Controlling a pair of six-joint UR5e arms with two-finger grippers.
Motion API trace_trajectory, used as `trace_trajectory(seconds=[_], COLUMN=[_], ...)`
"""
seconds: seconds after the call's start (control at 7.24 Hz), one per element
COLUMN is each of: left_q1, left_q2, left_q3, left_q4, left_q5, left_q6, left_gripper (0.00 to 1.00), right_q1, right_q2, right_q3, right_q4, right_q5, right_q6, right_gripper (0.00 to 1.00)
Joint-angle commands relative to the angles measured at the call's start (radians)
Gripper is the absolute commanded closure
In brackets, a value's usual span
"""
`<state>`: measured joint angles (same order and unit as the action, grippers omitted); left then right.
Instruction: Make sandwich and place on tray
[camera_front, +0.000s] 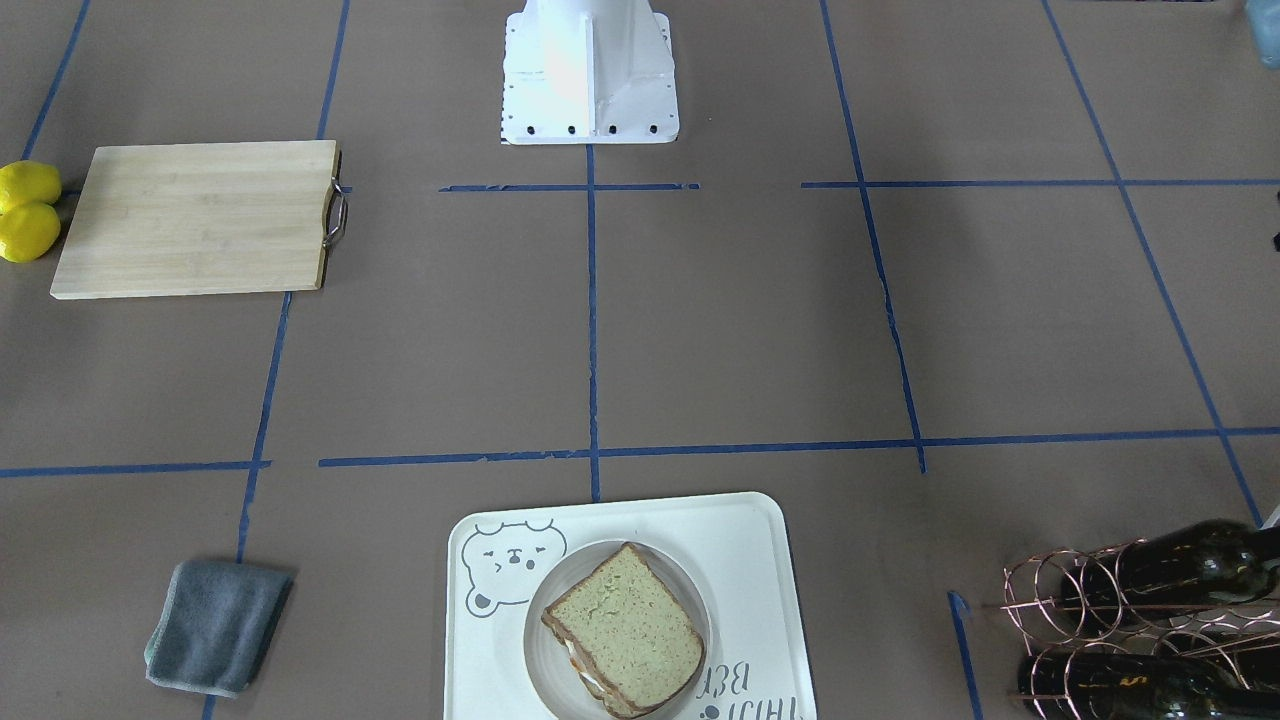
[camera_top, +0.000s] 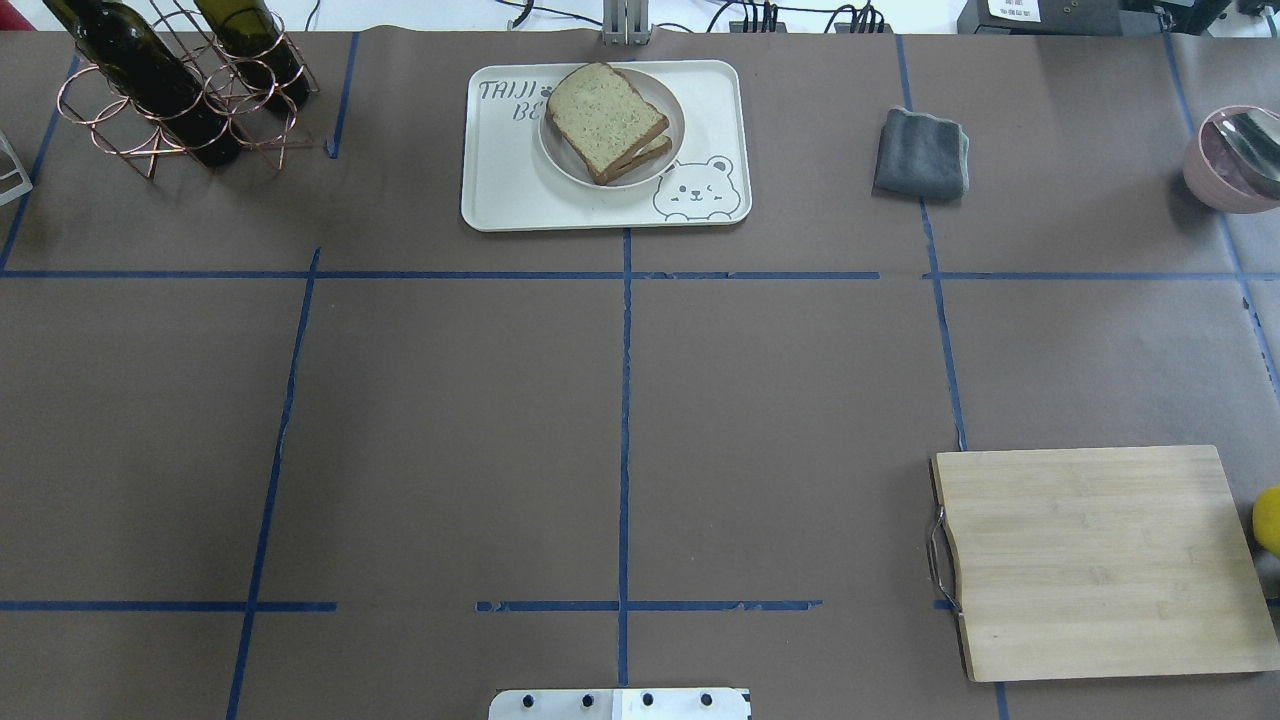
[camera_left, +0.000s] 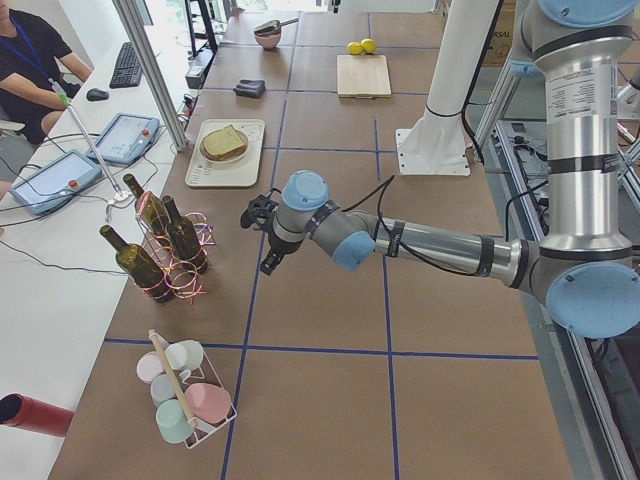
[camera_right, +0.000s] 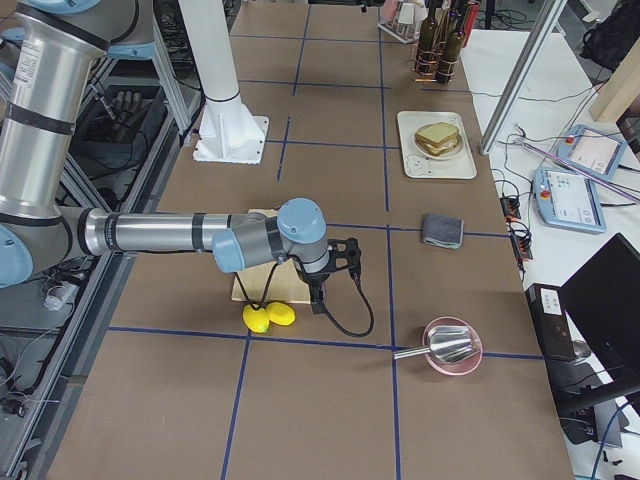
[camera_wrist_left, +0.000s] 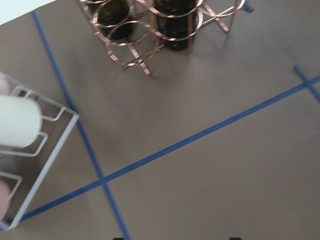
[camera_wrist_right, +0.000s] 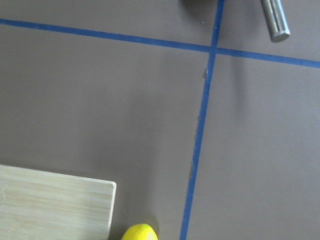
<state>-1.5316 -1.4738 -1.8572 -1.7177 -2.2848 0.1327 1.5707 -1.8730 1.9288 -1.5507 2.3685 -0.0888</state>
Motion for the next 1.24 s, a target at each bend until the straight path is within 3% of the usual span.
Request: trace_trajectory(seconds=[0.0,0.28,0.41,0.83,1.11], left_q1=[-0.149,-0.147,-0.144,-0.142,-0.14], left_q2=[-0.057,0.036,0.035,0.039,0.027], left_q3=[-0.008,0.03,0.07,0.13,0.125], left_q4=[0.423,0.423,0.415,0.233,0.244], left_q5=[-0.002,-0.037,-0.088,-0.075,-0.062], left_q6=[0.259,0.262,0.272,0.271,0.272], left_gripper=[0.0,0.0,0.0,0.0,0.0], right_q1=[0.035,0.035,0.034,0.005,-0.029], right_q2=[0.015,0.024,0.026,0.028,0.037], right_q3=[0.002,0.012,0.006,-0.001,0.002], right_q4=[-0.101,-0.142,-0.143,-0.134,-0.121], right_q5=[-0.002,-0.002,-0.002,-0.002,-0.005], right_q6=[-0.069,-0.048,-0.045,0.037,0.038], right_gripper=[0.0,0.0,0.0,0.0,0.0])
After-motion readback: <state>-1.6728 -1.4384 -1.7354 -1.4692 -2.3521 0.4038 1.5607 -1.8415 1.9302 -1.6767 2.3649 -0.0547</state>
